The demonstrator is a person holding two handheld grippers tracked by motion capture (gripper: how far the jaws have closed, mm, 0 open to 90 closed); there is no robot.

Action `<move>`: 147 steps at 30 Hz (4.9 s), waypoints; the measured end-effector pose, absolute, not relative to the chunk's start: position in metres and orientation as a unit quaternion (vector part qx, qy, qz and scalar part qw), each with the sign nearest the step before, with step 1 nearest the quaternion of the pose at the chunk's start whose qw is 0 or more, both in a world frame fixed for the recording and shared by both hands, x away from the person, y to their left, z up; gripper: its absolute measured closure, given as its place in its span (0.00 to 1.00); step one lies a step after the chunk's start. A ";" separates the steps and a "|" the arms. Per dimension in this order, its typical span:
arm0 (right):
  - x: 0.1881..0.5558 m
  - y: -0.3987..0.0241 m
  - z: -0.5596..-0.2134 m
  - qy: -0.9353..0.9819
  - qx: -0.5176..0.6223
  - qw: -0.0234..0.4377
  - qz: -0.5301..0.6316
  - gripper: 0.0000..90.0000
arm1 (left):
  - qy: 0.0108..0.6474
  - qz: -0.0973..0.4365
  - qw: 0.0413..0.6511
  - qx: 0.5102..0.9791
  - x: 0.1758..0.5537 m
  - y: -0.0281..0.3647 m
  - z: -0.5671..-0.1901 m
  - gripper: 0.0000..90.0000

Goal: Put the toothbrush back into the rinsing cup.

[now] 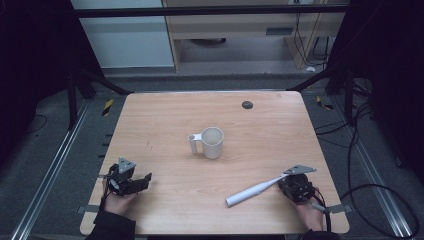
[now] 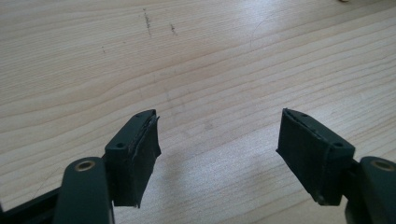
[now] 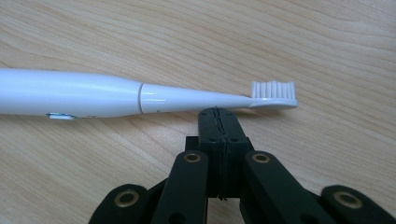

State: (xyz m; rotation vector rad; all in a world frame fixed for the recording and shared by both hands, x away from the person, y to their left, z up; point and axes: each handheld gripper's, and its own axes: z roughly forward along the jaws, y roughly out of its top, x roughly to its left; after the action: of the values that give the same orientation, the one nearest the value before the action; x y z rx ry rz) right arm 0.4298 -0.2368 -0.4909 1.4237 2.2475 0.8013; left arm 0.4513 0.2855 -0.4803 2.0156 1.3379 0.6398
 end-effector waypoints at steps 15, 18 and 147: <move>0.439 -0.236 -0.490 0.788 0.509 0.182 0.293 1.00 | 0.508 0.243 0.314 0.765 0.451 0.285 -0.480 0.31; 0.442 -0.235 -0.490 0.788 0.510 0.183 0.293 1.00 | 0.507 0.243 0.314 0.765 0.451 0.285 -0.480 0.31; 0.399 -0.178 -0.471 0.826 0.411 0.128 0.364 1.00 | 0.509 0.243 0.316 0.763 0.451 0.287 -0.479 0.31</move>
State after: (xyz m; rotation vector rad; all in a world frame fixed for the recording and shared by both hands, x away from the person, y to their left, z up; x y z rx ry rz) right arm 0.3993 -0.1777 -0.4711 1.1945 2.4032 1.0596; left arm 0.4506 0.2871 -0.4791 2.0096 1.3395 0.6398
